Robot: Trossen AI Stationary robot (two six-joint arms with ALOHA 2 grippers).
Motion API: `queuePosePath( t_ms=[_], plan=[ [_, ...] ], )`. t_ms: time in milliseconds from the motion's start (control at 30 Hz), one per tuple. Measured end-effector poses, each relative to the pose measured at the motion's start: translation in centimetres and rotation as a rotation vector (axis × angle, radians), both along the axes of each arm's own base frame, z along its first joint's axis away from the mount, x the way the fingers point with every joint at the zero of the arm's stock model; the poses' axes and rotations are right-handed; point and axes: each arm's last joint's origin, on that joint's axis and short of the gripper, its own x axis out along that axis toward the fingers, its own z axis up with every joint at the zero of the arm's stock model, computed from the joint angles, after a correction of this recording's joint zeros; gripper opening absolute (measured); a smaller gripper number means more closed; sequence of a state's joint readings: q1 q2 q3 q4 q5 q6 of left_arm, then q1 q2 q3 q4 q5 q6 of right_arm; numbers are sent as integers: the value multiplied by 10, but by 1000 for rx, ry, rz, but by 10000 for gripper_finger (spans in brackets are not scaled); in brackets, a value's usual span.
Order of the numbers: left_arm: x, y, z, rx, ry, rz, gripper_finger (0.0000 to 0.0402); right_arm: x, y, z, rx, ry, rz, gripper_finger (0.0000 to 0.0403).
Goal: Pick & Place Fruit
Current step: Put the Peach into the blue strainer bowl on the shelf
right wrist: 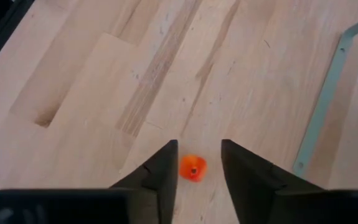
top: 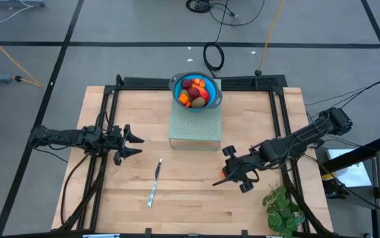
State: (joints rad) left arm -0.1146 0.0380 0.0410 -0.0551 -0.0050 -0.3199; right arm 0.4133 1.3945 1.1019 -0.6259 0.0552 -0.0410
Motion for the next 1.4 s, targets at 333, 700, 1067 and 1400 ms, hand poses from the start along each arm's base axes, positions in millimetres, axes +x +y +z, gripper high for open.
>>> queuePosePath(
  t_ms=[333, 700, 1067, 1400],
  plan=[
    [0, 0, 0, 2, 0, 4, 232, 2, -1, -2, -1, 7, -5, 168],
    [0, 1, 0, 3, -3, 10, 232, 20, 5, -39, -87, 113, 66, 180],
    [0, 1, 0, 3, -3, 10, 232, 26, 5, -50, -52, 159, 73, 180],
    [0, 1, 0, 4, -4, 9, 232, 24, 3, -66, -57, 207, 43, 180]
  ],
)
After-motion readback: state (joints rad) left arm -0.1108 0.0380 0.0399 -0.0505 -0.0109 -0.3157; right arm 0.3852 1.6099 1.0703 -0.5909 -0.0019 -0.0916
